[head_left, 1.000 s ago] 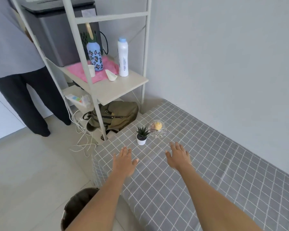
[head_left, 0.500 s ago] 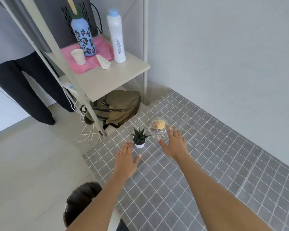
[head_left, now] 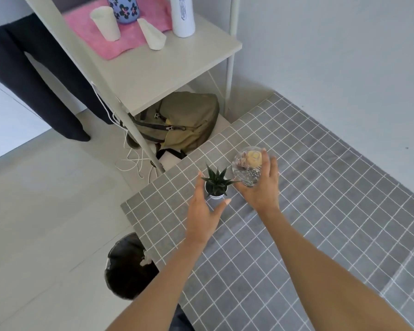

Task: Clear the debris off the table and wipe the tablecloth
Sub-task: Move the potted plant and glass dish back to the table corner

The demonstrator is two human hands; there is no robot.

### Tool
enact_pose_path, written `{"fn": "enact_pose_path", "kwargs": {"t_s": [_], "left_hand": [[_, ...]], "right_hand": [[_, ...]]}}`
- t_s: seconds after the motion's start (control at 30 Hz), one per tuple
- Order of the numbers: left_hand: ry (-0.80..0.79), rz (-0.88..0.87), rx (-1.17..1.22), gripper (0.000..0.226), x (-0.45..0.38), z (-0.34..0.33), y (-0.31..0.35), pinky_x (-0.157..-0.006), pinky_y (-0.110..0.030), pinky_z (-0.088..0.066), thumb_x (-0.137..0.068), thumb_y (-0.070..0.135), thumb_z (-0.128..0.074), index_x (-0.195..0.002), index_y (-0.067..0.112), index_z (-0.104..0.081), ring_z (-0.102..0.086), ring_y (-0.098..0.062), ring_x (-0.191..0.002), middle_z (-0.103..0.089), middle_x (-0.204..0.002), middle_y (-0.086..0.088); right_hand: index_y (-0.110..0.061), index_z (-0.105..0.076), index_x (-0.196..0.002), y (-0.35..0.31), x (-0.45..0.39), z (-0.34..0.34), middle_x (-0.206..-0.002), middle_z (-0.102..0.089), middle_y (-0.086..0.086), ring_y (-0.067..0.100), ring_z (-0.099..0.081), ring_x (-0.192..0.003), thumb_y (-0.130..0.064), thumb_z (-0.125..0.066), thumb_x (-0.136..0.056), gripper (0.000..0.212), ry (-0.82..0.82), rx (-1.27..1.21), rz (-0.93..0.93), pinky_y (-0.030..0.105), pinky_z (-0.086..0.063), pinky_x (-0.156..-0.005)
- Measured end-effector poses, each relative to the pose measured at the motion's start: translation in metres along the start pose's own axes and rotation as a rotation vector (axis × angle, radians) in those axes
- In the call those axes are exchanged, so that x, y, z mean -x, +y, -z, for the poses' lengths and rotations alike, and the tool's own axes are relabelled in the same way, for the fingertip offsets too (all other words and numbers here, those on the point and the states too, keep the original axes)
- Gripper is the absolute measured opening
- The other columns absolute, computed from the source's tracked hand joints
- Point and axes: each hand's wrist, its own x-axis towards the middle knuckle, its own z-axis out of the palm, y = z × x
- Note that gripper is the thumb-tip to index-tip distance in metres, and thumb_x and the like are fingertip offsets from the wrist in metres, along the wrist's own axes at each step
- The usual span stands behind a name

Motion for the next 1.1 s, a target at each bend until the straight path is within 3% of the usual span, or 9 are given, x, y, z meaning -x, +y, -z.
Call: {"fn": "enact_pose_path", "kwargs": {"t_s": [0.2, 0.47, 0.6, 0.87, 0.97, 1.03, 1.1], "left_hand": [[0.048, -0.026, 0.029, 0.077, -0.006, -0.008, -0.006, -0.1, -0.033, -0.047, -0.079, 0.047, -0.072, -0.141, 0.016, -0.039, -0.057, -0.01, -0.119, -0.063, -0.125, 0.003], [0.071, -0.082, 0.016, 0.058, -0.008, -0.01, -0.007, -0.093, -0.04, -0.051, -0.082, 0.031, -0.073, -0.131, 0.011, -0.05, -0.062, -0.014, -0.11, -0.066, -0.116, 0.0], [0.106, -0.108, 0.015, 0.054, -0.007, -0.006, -0.003, -0.09, -0.031, -0.052, -0.082, 0.025, -0.075, -0.129, 0.01, -0.053, -0.064, -0.009, -0.102, -0.068, -0.11, 0.003], [0.091, -0.122, 0.013, 0.055, 0.002, 0.007, -0.002, -0.095, -0.014, -0.043, -0.083, 0.025, -0.074, -0.13, 0.01, -0.051, -0.061, -0.006, -0.107, -0.067, -0.112, 0.003], [0.064, -0.15, -0.021, 0.056, 0.007, 0.011, 0.001, -0.097, -0.019, -0.046, -0.084, 0.029, -0.073, -0.132, 0.013, -0.049, -0.061, -0.006, -0.108, -0.067, -0.113, 0.005], [0.051, -0.166, -0.039, 0.055, 0.01, 0.013, 0.002, -0.096, -0.026, -0.048, -0.084, 0.032, -0.071, -0.131, 0.013, -0.05, -0.061, -0.006, -0.108, -0.067, -0.113, 0.005], [0.044, -0.175, -0.067, 0.057, 0.014, 0.013, 0.004, -0.096, -0.021, -0.047, -0.084, 0.035, -0.071, -0.132, 0.011, -0.05, -0.06, -0.007, -0.11, -0.066, -0.116, 0.003]], "right_hand": [[-0.025, -0.017, -0.145, 0.012, -0.009, -0.01, -0.149, -0.026, 0.017, 0.034, -0.027, -0.138, -0.06, -0.078, -0.064, 0.108, 0.089, -0.02, 0.098, 0.059, -0.04, -0.101], [-0.022, -0.024, -0.143, 0.015, -0.015, -0.014, -0.141, -0.041, 0.011, 0.028, -0.037, -0.132, -0.062, -0.077, -0.063, 0.103, 0.127, -0.015, 0.099, 0.053, -0.037, -0.104], [-0.023, -0.025, -0.142, 0.016, -0.016, -0.014, -0.136, -0.043, 0.012, 0.029, -0.039, -0.128, -0.06, -0.078, -0.063, 0.102, 0.132, -0.019, 0.106, 0.053, -0.037, -0.103], [-0.016, -0.028, -0.144, 0.019, 0.001, -0.01, -0.131, -0.044, 0.016, 0.032, -0.039, -0.125, -0.052, -0.08, -0.062, 0.103, 0.175, -0.047, 0.14, 0.05, -0.031, -0.108], [-0.016, -0.03, -0.143, 0.026, 0.014, -0.007, -0.129, -0.045, 0.017, 0.033, -0.041, -0.123, -0.053, -0.079, -0.061, 0.103, 0.181, -0.032, 0.13, 0.045, -0.028, -0.109], [-0.016, -0.032, -0.142, 0.03, 0.025, -0.002, -0.128, -0.046, 0.015, 0.032, -0.043, -0.121, -0.053, -0.08, -0.06, 0.102, 0.186, -0.027, 0.124, 0.035, -0.025, -0.109], [-0.013, -0.035, -0.14, 0.035, 0.037, 0.004, -0.125, -0.048, 0.013, 0.03, -0.045, -0.117, -0.053, -0.08, -0.059, 0.1, 0.214, -0.026, 0.118, 0.031, -0.024, -0.107]]}}
